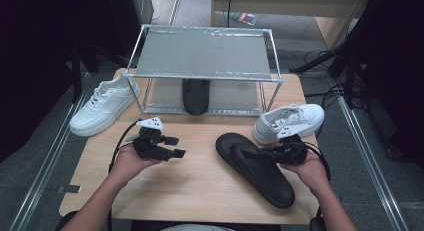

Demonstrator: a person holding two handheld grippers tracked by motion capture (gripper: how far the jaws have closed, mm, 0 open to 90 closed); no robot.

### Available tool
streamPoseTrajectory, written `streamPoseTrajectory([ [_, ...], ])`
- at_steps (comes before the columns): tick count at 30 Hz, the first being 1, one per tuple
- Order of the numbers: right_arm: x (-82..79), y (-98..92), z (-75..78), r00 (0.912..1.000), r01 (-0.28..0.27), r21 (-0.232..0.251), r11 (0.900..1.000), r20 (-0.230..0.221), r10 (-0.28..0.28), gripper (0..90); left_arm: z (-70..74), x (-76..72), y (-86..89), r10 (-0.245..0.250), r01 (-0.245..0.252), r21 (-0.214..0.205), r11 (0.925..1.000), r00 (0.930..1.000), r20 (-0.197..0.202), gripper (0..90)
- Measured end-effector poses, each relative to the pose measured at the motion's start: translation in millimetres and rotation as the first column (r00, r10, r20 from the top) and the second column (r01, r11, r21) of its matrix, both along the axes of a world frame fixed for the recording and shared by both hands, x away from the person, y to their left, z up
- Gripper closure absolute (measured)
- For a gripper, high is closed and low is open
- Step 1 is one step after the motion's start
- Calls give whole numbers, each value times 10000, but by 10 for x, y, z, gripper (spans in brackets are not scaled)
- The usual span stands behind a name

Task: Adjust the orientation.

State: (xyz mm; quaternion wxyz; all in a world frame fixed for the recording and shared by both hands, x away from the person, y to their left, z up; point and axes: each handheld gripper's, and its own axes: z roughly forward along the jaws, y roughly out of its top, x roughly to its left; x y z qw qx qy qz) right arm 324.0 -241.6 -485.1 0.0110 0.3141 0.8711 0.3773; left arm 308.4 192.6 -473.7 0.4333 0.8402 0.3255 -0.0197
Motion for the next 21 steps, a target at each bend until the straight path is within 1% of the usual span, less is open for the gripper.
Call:
streamPoseTrajectory([
  [2,20,83,12,10000,55,-56,10000,2,-55,768,-2,-11,-8,104,-104,53,9999,9999,72,377],
  [3,26,124,16,10000,84,-70,9999,-20,-84,768,4,-18,-13,152,-153,85,9998,9997,200,378],
  [5,40,196,21,10000,76,-106,9999,-48,-77,767,23,-31,-22,198,-199,34,9998,9993,315,382],
  [7,66,298,32,9998,173,-123,9998,-118,-174,767,24,-35,-29,180,-178,-144,9997,9997,161,393],
  [10,106,421,37,9996,275,-158,9995,-109,-277,764,2,-32,-40,238,-238,11,9997,9997,47,409],
  [13,155,561,25,9983,545,-264,9982,-207,-551,763,-18,-33,-36,391,-392,-56,9992,9990,-224,424],
  [15,173,647,18,9977,641,-385,9972,-213,-649,762,-24,-44,-28,453,-455,-83,9989,9987,-238,446],
  [17,191,725,7,9976,639,-384,9972,-232,-648,761,-35,-50,-29,497,-499,-54,9987,9983,-300,471],
  [18,196,760,2,9975,667,-428,9969,-200,-676,761,-46,-58,-37,524,-526,-45,9986,9982,-292,485],
  [20,214,818,-12,9972,694,-414,9967,-245,-705,761,-51,-85,-56,596,-597,219,9980,9982,39,508],
  [21,220,842,-15,9967,755,-441,9962,-249,-766,761,-48,-93,-62,550,-553,216,9982,9984,128,521],
])
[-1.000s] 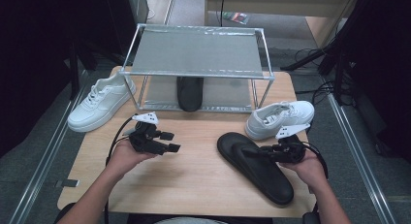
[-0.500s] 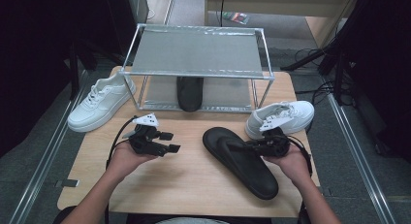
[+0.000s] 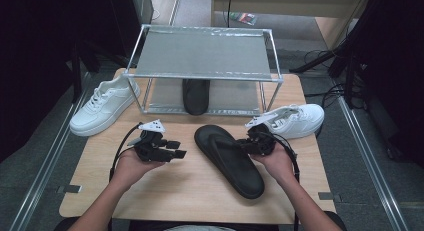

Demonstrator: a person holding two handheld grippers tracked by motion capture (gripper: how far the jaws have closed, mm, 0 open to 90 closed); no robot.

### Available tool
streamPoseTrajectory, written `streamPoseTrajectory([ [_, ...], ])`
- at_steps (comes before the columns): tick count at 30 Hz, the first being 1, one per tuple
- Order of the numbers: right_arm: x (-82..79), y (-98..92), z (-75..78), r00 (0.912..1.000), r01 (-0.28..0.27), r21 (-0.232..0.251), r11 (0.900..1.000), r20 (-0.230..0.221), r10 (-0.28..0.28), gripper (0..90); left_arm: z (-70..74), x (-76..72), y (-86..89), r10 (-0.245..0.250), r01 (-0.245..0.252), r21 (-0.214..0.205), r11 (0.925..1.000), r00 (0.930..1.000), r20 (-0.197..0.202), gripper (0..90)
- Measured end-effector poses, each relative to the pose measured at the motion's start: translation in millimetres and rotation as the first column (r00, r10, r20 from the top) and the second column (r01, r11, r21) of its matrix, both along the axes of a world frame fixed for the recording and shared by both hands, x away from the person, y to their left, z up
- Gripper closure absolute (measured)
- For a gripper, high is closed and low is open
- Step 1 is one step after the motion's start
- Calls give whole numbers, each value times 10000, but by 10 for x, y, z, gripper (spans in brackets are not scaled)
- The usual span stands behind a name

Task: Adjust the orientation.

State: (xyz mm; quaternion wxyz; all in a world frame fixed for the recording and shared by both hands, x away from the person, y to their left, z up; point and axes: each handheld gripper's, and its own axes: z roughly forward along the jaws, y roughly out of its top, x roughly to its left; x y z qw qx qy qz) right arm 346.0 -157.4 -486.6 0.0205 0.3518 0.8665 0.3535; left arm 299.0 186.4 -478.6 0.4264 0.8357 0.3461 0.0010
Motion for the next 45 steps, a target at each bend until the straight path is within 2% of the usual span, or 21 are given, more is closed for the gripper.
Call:
streamPoseTrajectory([
  [4,25,86,-25,9998,178,-98,9998,58,-177,760,-7,-11,-37,9,-10,-169,9999,10000,-45,554],
  [6,36,134,-49,9996,266,-125,9996,61,-265,758,-14,-14,-54,51,-51,-67,10000,10000,51,581],
  [8,47,183,-76,9993,367,-142,9992,76,-366,756,-8,-26,-67,311,-310,-76,9995,9993,193,637],
  [10,51,225,-98,9990,442,-223,9988,59,-441,754,8,-21,-74,564,-567,-325,9979,9984,-102,695],
  [11,44,255,-110,9991,434,-319,9986,44,-432,753,12,-22,-76,630,-633,-365,9973,9980,-95,727],
  [13,31,275,-124,9996,218,-391,9990,187,-211,753,11,-28,-91,571,-570,-154,9983,9983,67,783],
  [18,32,251,-155,9998,102,-79,9999,157,-101,713,-24,-7,-122,362,-361,68,9993,9993,-76,846],
  [21,57,199,-140,9997,23,260,9997,-250,-16,638,-21,-7,-143,223,-226,-170,9996,9996,-148,847],
  [25,31,73,-29,9998,219,859,9961,-45,-216,625,20,-19,-178,340,-336,-440,9985,9994,81,864],
  [27,4,14,25,9995,158,1023,9946,240,-183,667,28,-15,-208,251,-248,-360,9990,9996,91,875],
  [30,-26,-51,67,9985,252,1092,9937,455,-304,803,4,9,-271,58,-58,-148,9999,10000,-22,892],
  [33,-14,-84,22,9985,442,784,9959,278,-465,888,-36,36,-349,-136,137,49,9999,9998,-158,895],
  [38,-5,-69,-76,9986,524,276,9982,28,-525,900,-101,74,-503,-564,572,325,9978,9981,-243,895],
  [45,-57,-64,-97,9985,550,220,9982,56,-551,895,-167,106,-677,-1011,1040,661,9924,9939,-448,895],
])
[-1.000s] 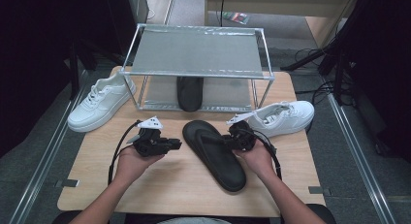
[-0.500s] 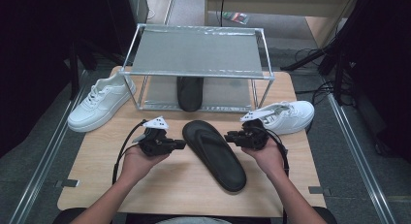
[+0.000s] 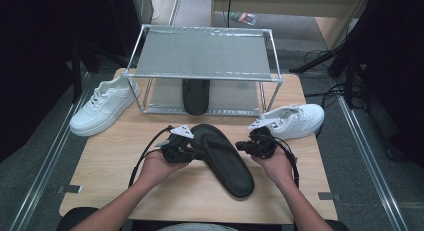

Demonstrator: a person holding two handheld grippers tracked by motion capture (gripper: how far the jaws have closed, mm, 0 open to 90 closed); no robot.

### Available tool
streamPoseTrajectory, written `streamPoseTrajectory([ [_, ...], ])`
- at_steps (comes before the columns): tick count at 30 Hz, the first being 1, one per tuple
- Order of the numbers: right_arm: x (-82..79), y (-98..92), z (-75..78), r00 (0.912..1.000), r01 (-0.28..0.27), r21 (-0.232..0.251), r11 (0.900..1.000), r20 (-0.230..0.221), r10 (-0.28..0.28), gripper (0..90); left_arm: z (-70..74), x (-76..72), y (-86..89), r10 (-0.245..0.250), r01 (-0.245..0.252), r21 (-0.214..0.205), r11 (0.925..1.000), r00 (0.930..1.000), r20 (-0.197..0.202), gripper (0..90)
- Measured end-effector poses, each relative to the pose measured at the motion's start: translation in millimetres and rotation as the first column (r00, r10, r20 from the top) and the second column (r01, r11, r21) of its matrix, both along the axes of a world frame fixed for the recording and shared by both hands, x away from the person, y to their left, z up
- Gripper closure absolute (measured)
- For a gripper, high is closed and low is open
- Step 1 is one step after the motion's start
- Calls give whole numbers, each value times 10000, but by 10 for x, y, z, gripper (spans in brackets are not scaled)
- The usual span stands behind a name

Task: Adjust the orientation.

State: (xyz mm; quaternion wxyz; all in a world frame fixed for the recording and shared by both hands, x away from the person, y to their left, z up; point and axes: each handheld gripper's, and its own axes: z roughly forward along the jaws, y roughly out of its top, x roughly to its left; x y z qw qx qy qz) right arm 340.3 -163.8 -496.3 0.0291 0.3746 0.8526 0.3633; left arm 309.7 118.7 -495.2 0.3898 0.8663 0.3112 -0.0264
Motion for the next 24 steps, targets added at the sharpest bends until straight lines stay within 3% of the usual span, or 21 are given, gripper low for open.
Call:
streamPoseTrajectory([
  [6,-62,13,-23,10000,-48,-108,9999,78,49,900,-28,50,-45,-114,115,87,9999,9999,-88,896],
  [9,-81,10,-24,9999,-32,-112,9999,100,33,900,-26,67,-54,-56,55,160,9999,10000,56,896],
  [14,-110,6,-24,9999,116,-138,9998,122,-115,897,-45,132,-64,106,-106,-27,9999,9999,12,896],
  [24,-133,-66,-27,9985,532,-179,9984,141,-530,892,-30,226,-139,-30,30,22,10000,10000,9,889],
])
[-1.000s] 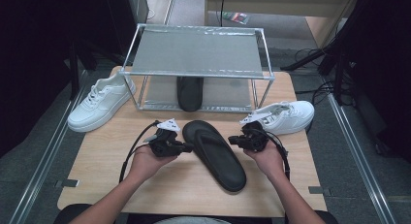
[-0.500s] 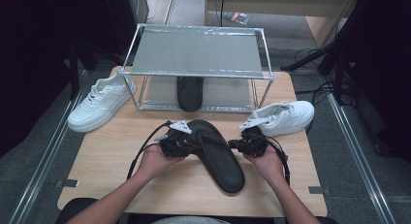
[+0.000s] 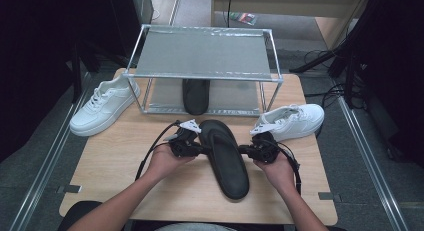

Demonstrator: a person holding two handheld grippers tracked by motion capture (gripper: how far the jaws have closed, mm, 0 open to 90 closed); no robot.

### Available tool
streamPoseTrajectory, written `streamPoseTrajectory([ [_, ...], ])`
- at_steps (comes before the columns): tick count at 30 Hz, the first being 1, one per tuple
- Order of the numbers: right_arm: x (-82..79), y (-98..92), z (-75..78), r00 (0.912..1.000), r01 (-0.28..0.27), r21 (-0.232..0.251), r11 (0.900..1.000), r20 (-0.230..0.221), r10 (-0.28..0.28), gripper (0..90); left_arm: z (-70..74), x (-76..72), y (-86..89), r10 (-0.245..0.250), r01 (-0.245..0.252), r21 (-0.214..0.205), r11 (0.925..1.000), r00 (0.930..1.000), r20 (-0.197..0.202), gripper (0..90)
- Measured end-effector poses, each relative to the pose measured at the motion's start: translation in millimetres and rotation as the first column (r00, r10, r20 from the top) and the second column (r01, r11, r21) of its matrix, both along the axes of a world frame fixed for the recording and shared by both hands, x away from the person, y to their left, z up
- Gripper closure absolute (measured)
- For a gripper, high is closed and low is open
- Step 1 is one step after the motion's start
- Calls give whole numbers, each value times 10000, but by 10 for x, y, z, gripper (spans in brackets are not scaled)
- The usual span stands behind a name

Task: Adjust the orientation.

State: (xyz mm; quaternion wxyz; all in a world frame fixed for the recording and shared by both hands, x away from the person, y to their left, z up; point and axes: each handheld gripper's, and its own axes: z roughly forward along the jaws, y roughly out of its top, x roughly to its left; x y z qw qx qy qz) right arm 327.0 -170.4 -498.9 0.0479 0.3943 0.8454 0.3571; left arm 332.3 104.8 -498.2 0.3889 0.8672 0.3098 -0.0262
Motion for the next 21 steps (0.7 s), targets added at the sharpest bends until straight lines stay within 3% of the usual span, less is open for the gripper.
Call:
streamPoseTrajectory([
  [2,-1,-17,9,9999,83,20,10000,90,-84,862,19,-2,10,-45,45,22,10000,10000,-75,870],
  [5,-23,-51,57,9972,486,-31,9988,565,-484,803,85,-10,43,-211,209,-105,9997,9996,-200,849],
  [7,-47,-79,98,9940,715,339,9969,810,-740,753,138,-9,73,-224,214,-333,9992,9993,-297,820],
  [13,-182,-12,135,9870,842,942,9920,1289,-960,651,277,-32,185,-330,315,-999,9945,9994,-127,601],
  [17,-239,87,111,9885,831,891,9925,1190,-935,629,360,-50,278,-523,536,-903,9945,9985,163,486],
  [21,-258,169,27,9912,866,957,9916,917,-954,601,331,-6,381,-758,745,-704,9947,9970,-165,426],
])
